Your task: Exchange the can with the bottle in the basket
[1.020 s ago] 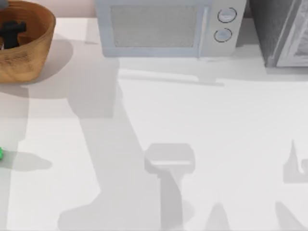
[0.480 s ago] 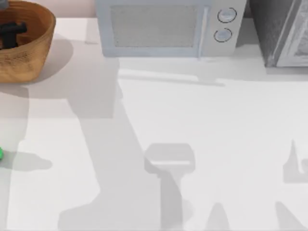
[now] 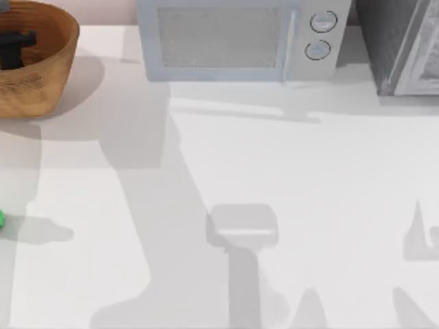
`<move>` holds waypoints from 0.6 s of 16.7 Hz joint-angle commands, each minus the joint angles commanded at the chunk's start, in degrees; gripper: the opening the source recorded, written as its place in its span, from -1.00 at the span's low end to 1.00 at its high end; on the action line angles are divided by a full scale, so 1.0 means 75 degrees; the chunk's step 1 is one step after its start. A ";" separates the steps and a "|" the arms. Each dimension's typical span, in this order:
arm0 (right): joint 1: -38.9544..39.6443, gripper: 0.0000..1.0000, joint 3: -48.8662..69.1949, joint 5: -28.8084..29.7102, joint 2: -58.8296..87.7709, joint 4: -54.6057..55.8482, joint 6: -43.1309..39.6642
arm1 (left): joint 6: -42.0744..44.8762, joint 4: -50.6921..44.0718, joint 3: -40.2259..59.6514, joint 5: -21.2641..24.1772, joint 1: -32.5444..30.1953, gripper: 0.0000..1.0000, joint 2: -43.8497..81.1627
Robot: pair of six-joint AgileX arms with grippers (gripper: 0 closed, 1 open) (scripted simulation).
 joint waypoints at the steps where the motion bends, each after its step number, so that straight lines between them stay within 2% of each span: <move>1: 0.0000 1.00 0.0000 0.0000 0.0000 0.0000 0.0000 | -0.0054 0.0080 -0.0290 -0.0055 0.0005 -1.00 -0.0280; 5: 0.0000 1.00 0.0000 0.0000 0.0000 0.0000 0.0000 | -0.0254 0.0779 -0.2055 -0.0361 -0.0070 -1.00 -0.2204; 10: 0.0000 1.00 0.0000 0.0000 0.0000 0.0000 0.0000 | -0.0435 0.2246 -0.5199 -0.0821 -0.0335 -1.00 -0.5865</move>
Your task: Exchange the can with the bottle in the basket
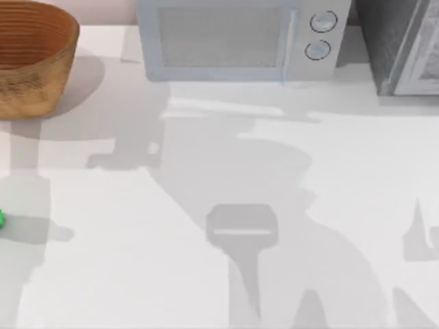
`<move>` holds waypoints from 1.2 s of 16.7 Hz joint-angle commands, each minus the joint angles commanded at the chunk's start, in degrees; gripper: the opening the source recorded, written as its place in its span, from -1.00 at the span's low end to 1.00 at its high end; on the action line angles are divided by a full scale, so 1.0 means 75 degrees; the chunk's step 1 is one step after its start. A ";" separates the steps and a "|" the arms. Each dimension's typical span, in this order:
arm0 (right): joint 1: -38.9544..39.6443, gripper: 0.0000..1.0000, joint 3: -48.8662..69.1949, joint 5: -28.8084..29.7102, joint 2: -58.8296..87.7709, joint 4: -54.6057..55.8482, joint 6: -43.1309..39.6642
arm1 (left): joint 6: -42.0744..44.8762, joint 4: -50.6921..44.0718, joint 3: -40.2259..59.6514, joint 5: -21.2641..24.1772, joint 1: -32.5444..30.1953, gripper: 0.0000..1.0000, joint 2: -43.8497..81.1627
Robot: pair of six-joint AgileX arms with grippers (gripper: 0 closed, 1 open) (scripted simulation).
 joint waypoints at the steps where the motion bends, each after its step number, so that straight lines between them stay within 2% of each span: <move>1: 0.0000 1.00 0.0000 0.0000 0.0000 0.0000 0.0000 | -0.0030 0.0339 -0.0714 -0.0092 -0.0067 -1.00 -0.0825; 13: 0.0000 1.00 0.0000 0.0000 0.0000 0.0000 0.0000 | -0.0339 0.4421 -0.9470 -0.1036 -0.0824 -1.00 -1.0456; 17: 0.0000 1.00 0.0000 0.0000 0.0000 0.0000 0.0000 | -0.0447 0.5338 -1.1520 -0.1237 -0.0951 -1.00 -1.2574; 20: 0.0000 1.00 0.0000 0.0000 0.0000 0.0000 0.0000 | -0.0500 0.5726 -1.2386 -0.1327 -0.0998 -1.00 -1.3453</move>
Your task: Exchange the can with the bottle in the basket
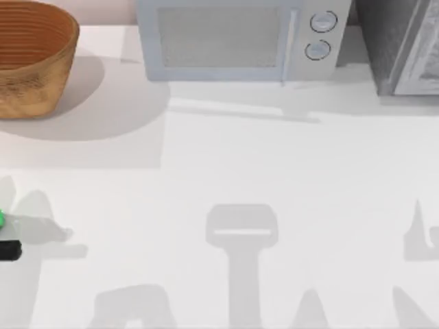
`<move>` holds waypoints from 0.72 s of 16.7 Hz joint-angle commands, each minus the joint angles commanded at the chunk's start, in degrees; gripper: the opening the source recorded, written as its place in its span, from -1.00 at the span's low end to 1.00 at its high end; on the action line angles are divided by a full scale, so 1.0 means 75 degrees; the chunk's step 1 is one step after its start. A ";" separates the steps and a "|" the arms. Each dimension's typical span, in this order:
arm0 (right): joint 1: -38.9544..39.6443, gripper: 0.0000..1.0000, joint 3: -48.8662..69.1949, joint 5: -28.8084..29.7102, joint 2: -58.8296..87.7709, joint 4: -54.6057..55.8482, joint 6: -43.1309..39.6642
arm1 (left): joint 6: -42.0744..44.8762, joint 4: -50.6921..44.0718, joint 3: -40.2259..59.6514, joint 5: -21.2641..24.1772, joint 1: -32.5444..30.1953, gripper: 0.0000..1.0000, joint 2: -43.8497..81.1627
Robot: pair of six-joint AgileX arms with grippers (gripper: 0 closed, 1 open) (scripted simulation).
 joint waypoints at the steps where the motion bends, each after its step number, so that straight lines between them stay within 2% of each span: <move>1: 0.0000 1.00 0.0000 0.0000 0.0000 0.0000 0.0000 | -0.0009 0.0060 -0.0131 -0.0015 -0.0007 -1.00 -0.0131; 9: 0.0000 1.00 0.0000 0.0000 0.0000 0.0000 0.0000 | 0.0008 0.0103 -0.0162 0.0004 0.0002 -1.00 -0.0091; 12: 0.0000 1.00 0.0000 0.0000 0.0000 0.0000 0.0000 | 0.0067 0.0461 0.0129 0.0284 -0.0055 -1.00 0.0466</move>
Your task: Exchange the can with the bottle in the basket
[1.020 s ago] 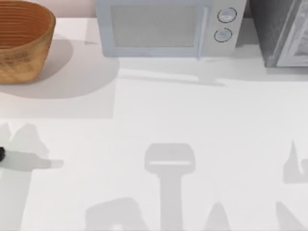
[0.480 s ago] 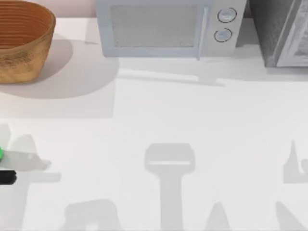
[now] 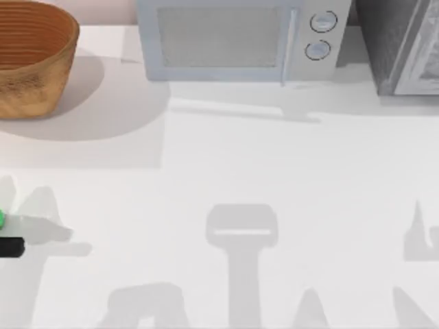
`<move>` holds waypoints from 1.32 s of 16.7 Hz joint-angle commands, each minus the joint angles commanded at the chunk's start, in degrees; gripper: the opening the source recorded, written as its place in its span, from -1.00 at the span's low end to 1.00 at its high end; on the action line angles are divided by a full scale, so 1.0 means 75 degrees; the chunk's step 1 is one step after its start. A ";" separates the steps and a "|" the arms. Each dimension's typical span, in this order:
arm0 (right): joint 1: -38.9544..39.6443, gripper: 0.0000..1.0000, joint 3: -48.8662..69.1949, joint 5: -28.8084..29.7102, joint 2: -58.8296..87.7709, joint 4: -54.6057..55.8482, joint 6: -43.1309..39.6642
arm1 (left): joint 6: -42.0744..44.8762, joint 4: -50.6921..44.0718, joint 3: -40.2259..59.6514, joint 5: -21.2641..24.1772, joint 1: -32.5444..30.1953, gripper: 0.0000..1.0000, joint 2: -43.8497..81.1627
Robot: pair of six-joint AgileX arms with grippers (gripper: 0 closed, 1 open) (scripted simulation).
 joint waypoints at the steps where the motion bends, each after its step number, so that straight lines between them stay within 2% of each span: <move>1: 0.0000 1.00 0.0000 0.0000 0.0000 0.0000 0.0000 | 0.0032 0.0224 0.0186 0.0172 -0.0046 -1.00 0.0297; 7: 0.0000 1.00 0.0000 0.0000 0.0000 0.0000 0.0000 | 0.0257 0.2223 0.1847 0.1786 -0.0502 -1.00 0.3063; 22: 0.0000 1.00 0.0000 0.0000 0.0000 0.0000 0.0000 | 0.0374 0.8200 0.6610 0.7327 -0.2039 -1.00 1.3949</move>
